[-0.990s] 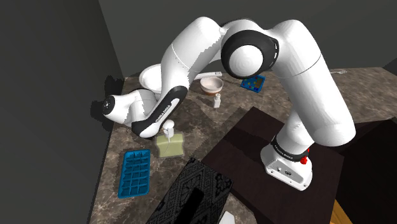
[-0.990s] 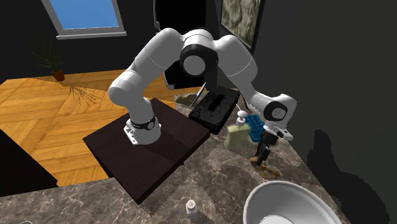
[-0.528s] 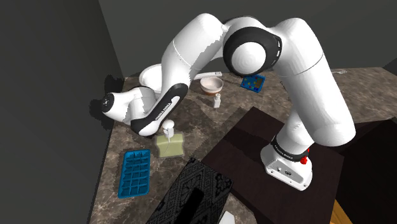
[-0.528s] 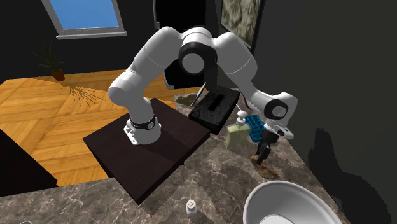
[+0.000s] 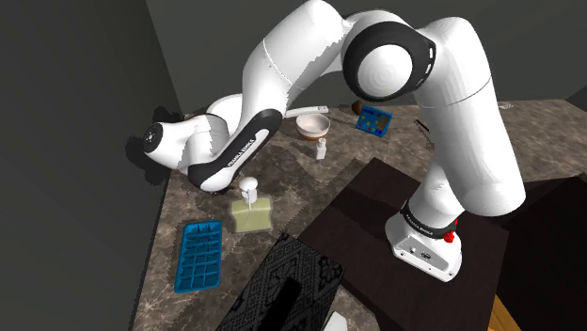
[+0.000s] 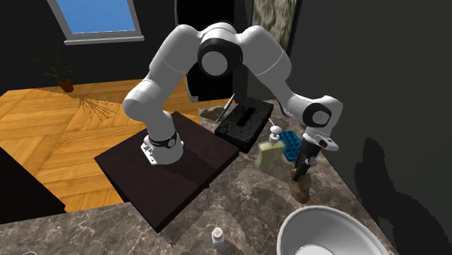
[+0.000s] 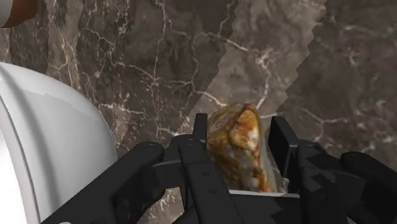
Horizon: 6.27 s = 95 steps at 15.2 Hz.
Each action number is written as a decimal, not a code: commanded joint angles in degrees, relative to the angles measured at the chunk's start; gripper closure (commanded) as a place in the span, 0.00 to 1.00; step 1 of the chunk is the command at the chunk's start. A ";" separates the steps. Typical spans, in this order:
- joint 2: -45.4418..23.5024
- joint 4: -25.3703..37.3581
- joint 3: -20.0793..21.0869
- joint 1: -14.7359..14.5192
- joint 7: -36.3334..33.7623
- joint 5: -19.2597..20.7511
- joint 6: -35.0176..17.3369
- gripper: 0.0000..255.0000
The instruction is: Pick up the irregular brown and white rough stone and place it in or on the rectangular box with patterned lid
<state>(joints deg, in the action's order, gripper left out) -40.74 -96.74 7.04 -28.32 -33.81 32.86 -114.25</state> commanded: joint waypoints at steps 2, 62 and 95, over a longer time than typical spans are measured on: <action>1.59 -0.08 0.25 0.07 0.70 -0.46 1.39 1.00; 15.59 -15.72 20.42 -25.91 -36.12 -17.31 11.17 1.00; 11.61 -9.54 20.04 -27.55 -36.85 -16.43 13.78 0.00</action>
<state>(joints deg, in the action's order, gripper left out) -29.13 -106.28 27.08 -55.87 -70.66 16.44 -100.49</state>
